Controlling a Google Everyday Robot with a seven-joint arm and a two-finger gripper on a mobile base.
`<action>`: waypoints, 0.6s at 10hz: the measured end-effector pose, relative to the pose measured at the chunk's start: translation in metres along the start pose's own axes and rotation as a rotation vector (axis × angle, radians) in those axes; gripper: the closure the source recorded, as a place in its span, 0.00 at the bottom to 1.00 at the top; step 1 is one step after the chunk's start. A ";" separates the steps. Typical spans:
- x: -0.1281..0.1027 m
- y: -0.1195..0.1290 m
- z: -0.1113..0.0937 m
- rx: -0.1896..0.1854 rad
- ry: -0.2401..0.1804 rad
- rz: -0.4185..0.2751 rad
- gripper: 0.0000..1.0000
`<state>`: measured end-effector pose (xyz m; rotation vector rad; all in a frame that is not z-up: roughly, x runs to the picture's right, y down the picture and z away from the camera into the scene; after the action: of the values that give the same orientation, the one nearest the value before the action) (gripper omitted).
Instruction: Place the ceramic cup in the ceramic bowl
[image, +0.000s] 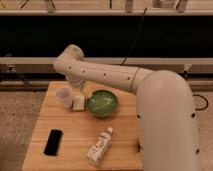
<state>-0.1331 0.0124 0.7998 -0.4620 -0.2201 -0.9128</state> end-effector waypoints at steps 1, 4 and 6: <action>-0.001 -0.001 0.004 -0.006 -0.008 -0.009 0.20; -0.007 -0.010 0.016 -0.023 -0.036 -0.039 0.20; -0.010 -0.016 0.024 -0.037 -0.053 -0.064 0.20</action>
<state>-0.1518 0.0225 0.8223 -0.5165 -0.2673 -0.9691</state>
